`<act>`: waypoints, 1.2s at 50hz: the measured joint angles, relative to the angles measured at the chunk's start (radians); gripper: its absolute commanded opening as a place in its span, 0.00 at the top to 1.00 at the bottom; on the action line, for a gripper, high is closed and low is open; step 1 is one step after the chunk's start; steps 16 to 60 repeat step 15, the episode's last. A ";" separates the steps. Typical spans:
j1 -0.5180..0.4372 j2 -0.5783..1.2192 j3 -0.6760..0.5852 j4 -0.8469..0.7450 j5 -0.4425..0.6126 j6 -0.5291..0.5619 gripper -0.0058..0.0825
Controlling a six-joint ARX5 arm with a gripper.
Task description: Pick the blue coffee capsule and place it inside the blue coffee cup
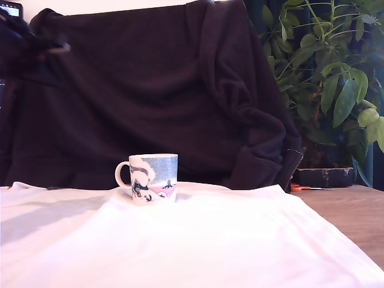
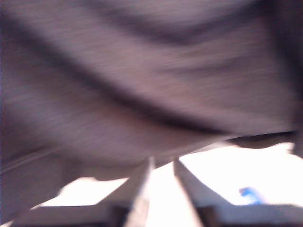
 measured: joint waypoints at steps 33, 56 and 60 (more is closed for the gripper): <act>0.102 -0.131 0.000 -0.136 -0.031 0.043 0.95; 0.102 -0.131 0.000 -0.136 -0.031 0.043 0.95; 0.102 -0.131 0.000 -0.136 -0.031 0.043 0.95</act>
